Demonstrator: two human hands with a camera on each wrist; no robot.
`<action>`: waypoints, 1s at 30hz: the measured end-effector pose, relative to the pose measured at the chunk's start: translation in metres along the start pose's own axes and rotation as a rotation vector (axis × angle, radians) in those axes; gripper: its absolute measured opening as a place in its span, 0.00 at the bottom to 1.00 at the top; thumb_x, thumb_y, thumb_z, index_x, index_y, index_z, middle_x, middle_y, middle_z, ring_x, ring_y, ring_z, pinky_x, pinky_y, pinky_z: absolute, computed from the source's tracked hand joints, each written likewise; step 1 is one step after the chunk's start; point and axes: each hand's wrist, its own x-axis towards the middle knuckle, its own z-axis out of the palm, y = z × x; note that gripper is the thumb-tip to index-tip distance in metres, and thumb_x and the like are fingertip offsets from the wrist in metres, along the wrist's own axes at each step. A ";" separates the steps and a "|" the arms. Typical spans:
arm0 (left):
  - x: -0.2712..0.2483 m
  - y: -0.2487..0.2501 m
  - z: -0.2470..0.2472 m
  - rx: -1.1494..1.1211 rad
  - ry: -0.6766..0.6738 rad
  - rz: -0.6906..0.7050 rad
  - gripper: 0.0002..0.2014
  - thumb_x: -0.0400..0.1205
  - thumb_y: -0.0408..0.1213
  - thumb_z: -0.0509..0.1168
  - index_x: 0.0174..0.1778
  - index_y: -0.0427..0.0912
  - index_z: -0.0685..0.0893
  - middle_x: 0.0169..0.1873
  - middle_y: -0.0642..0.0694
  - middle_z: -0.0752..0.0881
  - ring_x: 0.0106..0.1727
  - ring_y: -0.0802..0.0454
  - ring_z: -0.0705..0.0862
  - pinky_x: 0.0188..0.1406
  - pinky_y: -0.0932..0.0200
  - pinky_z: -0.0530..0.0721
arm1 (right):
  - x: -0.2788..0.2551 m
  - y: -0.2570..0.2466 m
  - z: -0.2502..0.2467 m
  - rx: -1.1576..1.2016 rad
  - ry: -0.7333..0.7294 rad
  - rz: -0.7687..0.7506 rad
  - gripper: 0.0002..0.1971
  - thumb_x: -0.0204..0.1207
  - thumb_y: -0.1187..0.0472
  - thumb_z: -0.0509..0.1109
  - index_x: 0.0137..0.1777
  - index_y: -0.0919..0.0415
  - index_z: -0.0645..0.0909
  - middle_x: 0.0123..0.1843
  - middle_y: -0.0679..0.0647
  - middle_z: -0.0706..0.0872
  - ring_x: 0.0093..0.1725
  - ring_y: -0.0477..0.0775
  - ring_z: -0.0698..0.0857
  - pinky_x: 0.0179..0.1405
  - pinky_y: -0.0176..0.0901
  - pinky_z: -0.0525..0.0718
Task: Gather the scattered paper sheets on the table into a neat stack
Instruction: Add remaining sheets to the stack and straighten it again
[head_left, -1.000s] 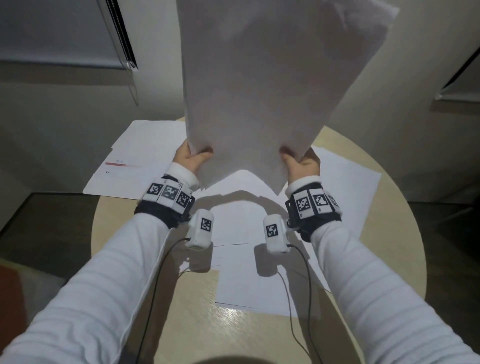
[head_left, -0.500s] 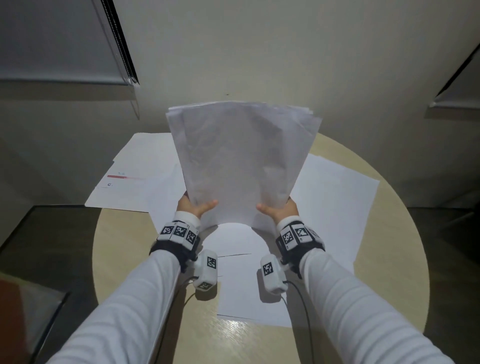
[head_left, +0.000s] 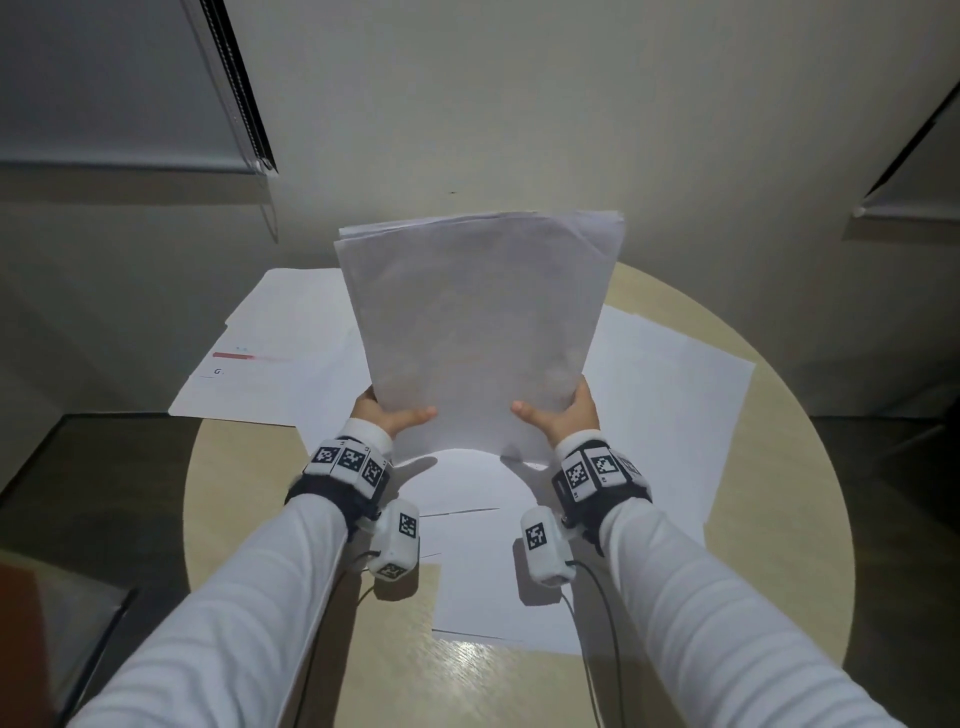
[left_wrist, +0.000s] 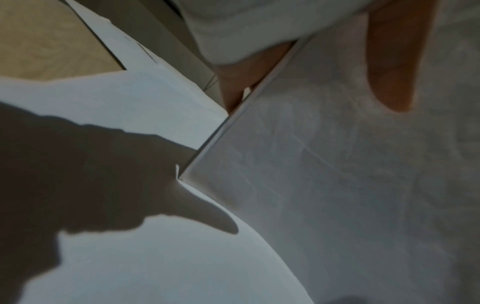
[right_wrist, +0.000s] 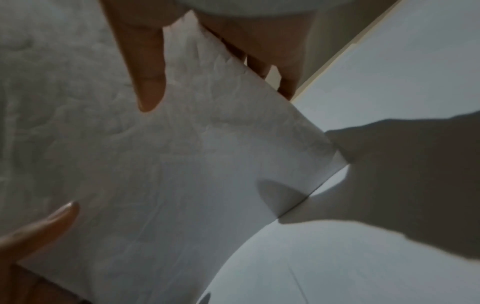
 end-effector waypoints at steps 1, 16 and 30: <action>0.002 -0.002 0.000 -0.015 -0.022 0.002 0.30 0.69 0.21 0.74 0.67 0.31 0.75 0.53 0.44 0.80 0.56 0.52 0.78 0.57 0.64 0.72 | 0.000 0.000 0.001 -0.003 0.001 0.004 0.32 0.63 0.69 0.81 0.66 0.65 0.72 0.54 0.52 0.81 0.53 0.49 0.79 0.53 0.34 0.72; 0.014 -0.006 0.007 -0.034 0.038 0.043 0.21 0.76 0.20 0.67 0.65 0.22 0.75 0.64 0.26 0.79 0.62 0.39 0.81 0.60 0.59 0.74 | 0.013 0.001 -0.002 -0.021 0.050 -0.058 0.18 0.72 0.71 0.72 0.62 0.67 0.77 0.56 0.61 0.85 0.53 0.52 0.81 0.65 0.49 0.79; 0.028 -0.012 0.004 -0.048 -0.013 0.001 0.18 0.76 0.18 0.66 0.62 0.16 0.76 0.46 0.41 0.83 0.20 0.78 0.80 0.28 0.86 0.77 | -0.034 -0.185 0.006 -1.074 0.189 -0.929 0.48 0.70 0.42 0.68 0.83 0.62 0.49 0.85 0.56 0.53 0.84 0.61 0.49 0.76 0.69 0.40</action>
